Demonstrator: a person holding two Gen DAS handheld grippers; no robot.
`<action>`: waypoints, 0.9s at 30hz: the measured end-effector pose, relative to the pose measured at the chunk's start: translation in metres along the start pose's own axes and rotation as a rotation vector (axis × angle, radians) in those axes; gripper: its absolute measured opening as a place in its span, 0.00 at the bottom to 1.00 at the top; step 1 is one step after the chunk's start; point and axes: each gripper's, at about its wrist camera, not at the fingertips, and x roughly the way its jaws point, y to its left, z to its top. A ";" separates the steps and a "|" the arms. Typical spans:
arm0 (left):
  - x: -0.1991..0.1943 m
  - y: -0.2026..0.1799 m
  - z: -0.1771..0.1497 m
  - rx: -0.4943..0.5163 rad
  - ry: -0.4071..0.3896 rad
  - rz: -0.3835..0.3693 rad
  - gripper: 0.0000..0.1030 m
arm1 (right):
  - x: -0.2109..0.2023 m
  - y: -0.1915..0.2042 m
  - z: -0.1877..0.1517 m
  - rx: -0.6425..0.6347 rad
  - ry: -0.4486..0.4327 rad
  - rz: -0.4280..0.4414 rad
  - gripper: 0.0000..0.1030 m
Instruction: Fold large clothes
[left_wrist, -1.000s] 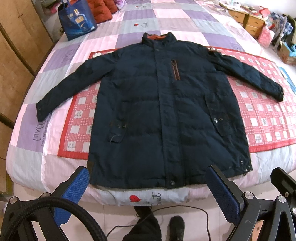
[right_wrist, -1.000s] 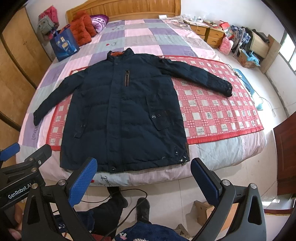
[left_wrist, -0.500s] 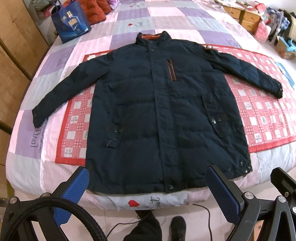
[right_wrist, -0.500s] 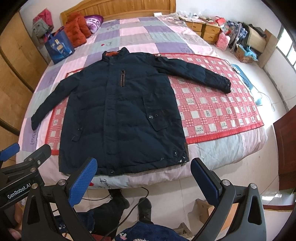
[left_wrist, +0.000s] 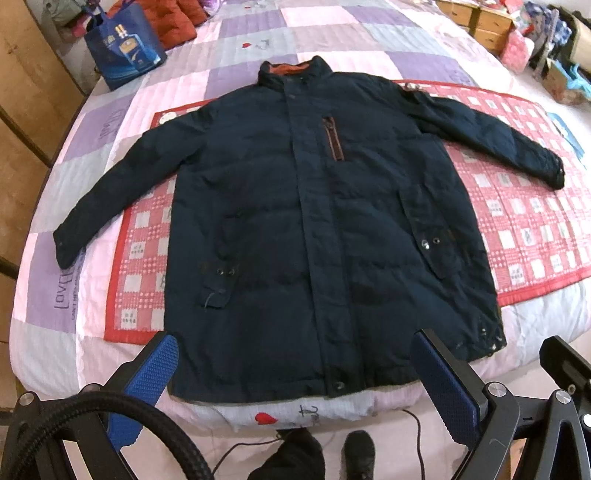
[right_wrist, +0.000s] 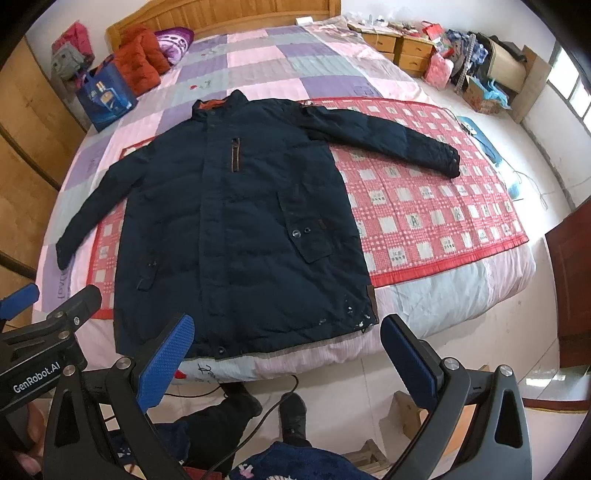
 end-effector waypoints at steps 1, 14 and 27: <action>0.001 0.000 0.002 0.003 0.000 -0.001 1.00 | 0.001 -0.001 0.000 0.002 0.000 -0.001 1.00; 0.032 0.026 0.036 0.043 -0.015 -0.033 1.00 | 0.028 0.028 0.028 0.036 0.007 -0.014 1.00; 0.166 0.071 0.050 0.029 -0.049 -0.100 1.00 | 0.149 0.045 0.052 -0.079 -0.013 -0.069 1.00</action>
